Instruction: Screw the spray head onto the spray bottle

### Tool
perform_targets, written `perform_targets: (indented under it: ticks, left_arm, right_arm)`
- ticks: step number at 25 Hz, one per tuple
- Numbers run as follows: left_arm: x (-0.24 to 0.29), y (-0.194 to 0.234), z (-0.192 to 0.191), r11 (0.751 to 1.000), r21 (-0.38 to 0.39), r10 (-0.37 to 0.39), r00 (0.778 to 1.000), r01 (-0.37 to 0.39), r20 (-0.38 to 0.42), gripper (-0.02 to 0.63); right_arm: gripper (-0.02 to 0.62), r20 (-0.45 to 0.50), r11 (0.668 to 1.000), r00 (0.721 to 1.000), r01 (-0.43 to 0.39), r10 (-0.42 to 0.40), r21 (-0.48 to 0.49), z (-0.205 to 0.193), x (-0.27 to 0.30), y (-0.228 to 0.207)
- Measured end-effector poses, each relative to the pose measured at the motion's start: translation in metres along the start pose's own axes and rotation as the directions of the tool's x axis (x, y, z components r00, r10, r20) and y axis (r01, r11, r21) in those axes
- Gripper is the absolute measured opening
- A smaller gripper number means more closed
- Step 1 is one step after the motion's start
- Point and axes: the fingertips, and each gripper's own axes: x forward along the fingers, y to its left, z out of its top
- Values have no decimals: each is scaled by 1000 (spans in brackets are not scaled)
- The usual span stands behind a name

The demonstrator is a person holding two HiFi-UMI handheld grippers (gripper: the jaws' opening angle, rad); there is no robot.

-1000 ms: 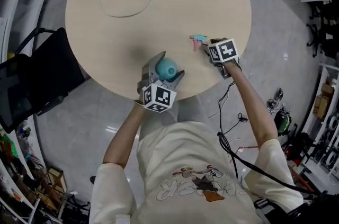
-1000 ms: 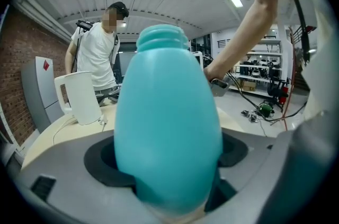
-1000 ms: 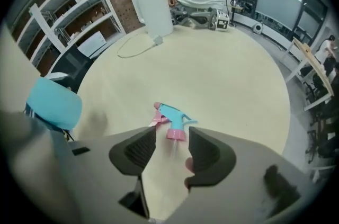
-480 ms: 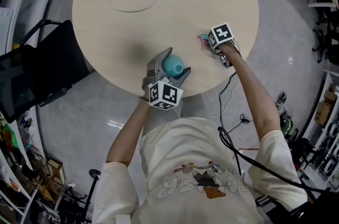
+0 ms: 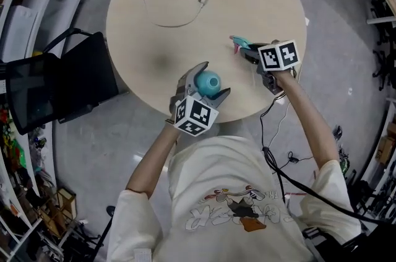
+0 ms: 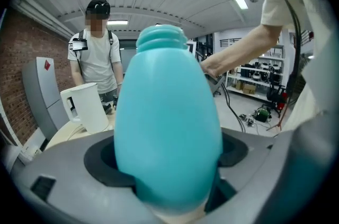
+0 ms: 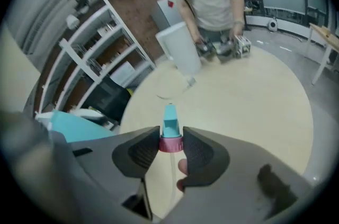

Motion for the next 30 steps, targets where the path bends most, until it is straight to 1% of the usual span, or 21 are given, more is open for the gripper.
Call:
perform_targets:
  ticks: [1, 2, 4, 5, 7, 9, 11, 14, 15, 17, 19, 22, 24, 26, 28, 30]
  left_arm:
    - [-6, 2, 10, 1000, -12, -13, 1000, 13, 2, 434]
    - [-11, 3, 20, 999, -24, -27, 1000, 27, 6, 434]
    - [-22, 4, 41, 998, -40, -53, 999, 53, 14, 434]
    - [-26, 5, 53, 997, -44, -63, 998, 64, 16, 434]
    - [-30, 9, 76, 994, -56, -88, 996, 89, 14, 434]
    - [-30, 12, 93, 990, -82, -116, 993, 115, -6, 434]
    - [-28, 15, 104, 989, -93, -122, 992, 117, -40, 434]
    - [-23, 11, 112, 992, -72, -113, 989, 106, -97, 434]
    - [-22, 8, 112, 991, -74, -120, 986, 112, -116, 434]
    - [-19, 3, 118, 988, -90, -139, 981, 128, -137, 434]
    - [-14, 0, 130, 984, -105, -155, 978, 142, -136, 434]
    - [-14, -9, 151, 978, -130, -182, 975, 165, -129, 434]
    - [-18, -16, 167, 969, -152, -210, 972, 193, -103, 434]
    - [-26, -20, 185, 954, -184, -252, 966, 237, -62, 434]
    - [-36, -22, 199, 939, -203, -290, 956, 278, -35, 434]
    - [-46, -22, 214, 931, -189, -325, 945, 313, -35, 434]
  right_arm:
    - [138, 70, 998, 996, -52, 54, -26, 24, -21, 22]
    - [138, 130, 993, 986, -98, 105, -59, 45, -43, 43]
    - [138, 227, 974, 952, -179, 206, -135, 84, -88, 84]
    - [138, 270, 960, 928, -215, 258, -177, 103, -112, 102]
    - [138, 353, 925, 866, -269, 354, -269, 140, -158, 136]
    - [138, 415, 886, 800, -294, 434, -360, 171, -202, 164]
    - [138, 445, 844, 741, -313, 504, -435, 192, -238, 188]
    - [138, 458, 781, 658, -351, 598, -516, 206, -273, 216]
    - [138, 458, 765, 637, -360, 620, -533, 207, -280, 221]
    - [138, 450, 735, 604, -382, 658, -561, 208, -288, 227]
    - [138, 429, 703, 582, -400, 690, -588, 209, -295, 229]
    - [138, 396, 661, 558, -426, 730, -618, 205, -299, 229]
    - [138, 376, 637, 541, -454, 753, -623, 202, -299, 229]
    - [138, 348, 608, 522, -491, 778, -624, 195, -299, 231]
    - [138, 321, 574, 496, -529, 807, -624, 186, -301, 232]
    - [138, 306, 544, 465, -564, 831, -622, 181, -306, 232]
